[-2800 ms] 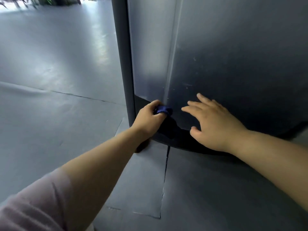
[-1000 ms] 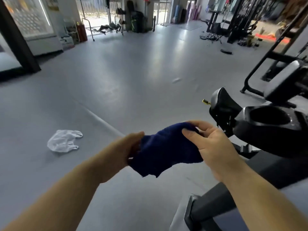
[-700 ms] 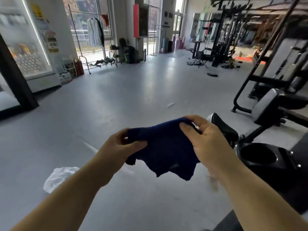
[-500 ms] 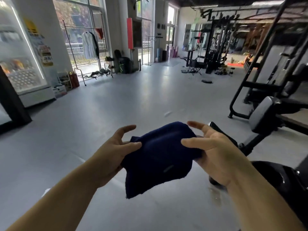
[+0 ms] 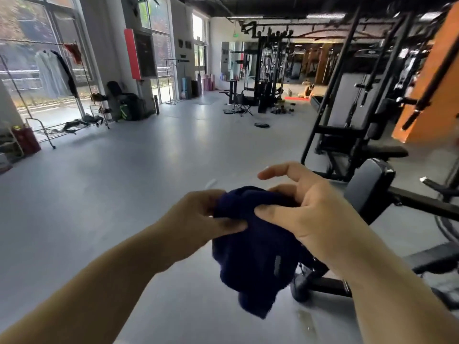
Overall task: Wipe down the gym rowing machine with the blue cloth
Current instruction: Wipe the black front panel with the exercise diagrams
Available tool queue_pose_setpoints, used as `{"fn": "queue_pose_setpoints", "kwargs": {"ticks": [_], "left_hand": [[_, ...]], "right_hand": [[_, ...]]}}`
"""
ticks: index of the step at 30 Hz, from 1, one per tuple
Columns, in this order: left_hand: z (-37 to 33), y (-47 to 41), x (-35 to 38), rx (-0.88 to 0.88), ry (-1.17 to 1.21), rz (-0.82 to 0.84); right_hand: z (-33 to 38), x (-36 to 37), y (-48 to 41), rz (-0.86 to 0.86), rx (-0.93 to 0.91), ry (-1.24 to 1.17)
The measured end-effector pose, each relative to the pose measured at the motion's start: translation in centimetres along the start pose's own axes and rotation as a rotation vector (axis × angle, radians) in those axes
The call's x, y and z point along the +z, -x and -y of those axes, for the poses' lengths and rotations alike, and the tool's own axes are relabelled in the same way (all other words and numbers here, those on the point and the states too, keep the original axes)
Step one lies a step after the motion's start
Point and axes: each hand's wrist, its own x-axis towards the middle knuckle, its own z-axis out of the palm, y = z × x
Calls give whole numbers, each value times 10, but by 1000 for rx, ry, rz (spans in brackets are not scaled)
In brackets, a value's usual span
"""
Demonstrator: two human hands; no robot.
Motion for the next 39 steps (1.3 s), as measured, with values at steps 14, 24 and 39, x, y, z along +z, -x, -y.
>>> {"fn": "queue_pose_setpoints", "kwargs": {"ticks": [14, 24, 39], "left_hand": [[-8, -269, 42, 100, -273, 748], [-41, -418, 244, 122, -165, 1068], [-184, -466, 476, 239, 352, 1940]], "right_hand": [[-74, -102, -81, -597, 332, 51], [-97, -265, -72, -893, 273, 456], [-84, -384, -5, -1541, 709, 705]]}}
